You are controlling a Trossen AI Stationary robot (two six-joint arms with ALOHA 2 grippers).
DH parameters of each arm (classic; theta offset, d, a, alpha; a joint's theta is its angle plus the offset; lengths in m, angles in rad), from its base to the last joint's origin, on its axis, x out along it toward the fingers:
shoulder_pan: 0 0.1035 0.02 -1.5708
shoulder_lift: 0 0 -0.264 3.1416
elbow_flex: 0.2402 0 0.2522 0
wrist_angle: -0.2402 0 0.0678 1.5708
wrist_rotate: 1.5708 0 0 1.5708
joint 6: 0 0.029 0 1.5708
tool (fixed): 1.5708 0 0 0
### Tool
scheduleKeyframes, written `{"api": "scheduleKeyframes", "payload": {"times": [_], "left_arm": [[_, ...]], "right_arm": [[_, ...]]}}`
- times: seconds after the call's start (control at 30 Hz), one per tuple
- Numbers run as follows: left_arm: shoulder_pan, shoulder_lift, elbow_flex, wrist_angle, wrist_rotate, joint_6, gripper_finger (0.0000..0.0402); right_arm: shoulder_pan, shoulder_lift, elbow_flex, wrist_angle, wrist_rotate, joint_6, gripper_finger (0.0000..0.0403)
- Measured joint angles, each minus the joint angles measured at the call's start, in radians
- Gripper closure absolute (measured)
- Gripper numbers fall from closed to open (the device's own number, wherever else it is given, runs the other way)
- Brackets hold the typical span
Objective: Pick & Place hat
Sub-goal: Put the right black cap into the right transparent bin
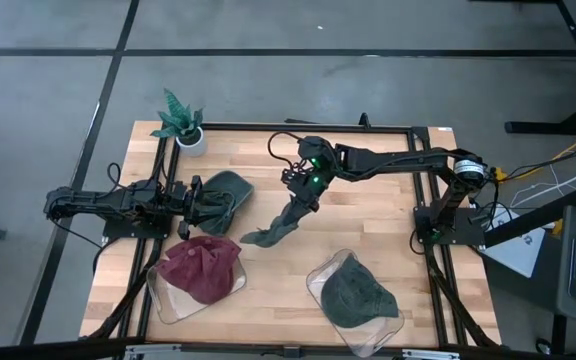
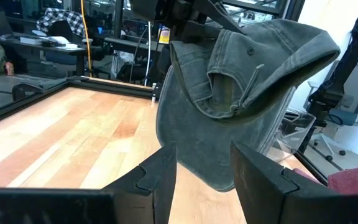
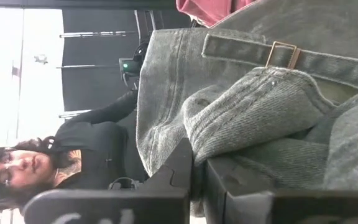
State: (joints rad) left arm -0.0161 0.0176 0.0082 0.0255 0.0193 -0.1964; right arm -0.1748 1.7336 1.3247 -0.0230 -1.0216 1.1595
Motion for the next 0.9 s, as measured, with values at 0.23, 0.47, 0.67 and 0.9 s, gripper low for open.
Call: {"api": "scheduleKeyframes", "payload": {"times": [0.23, 0.47, 0.67, 0.9], "left_arm": [[0.000, 0.000, 0.000, 0.026, -0.052, -0.010, 0.0258], [-0.003, 0.000, 0.000, 0.134, -0.044, -0.483, 0.0258], [-0.003, 0.000, 0.000, 0.137, -0.128, -0.711, 0.0258], [-0.003, 0.001, 0.000, 0.183, -0.106, -0.874, 0.0258]], "right_arm": [[0.002, 0.000, 0.000, 0.010, 0.031, 0.022, 0.0389], [0.002, 0.000, 0.000, 0.011, 0.041, 0.037, 0.0389], [0.001, 0.000, 0.000, 0.003, 0.035, 0.042, 0.0389], [-0.023, 0.000, 0.000, -0.079, 0.047, 0.022, 0.0389]]}}
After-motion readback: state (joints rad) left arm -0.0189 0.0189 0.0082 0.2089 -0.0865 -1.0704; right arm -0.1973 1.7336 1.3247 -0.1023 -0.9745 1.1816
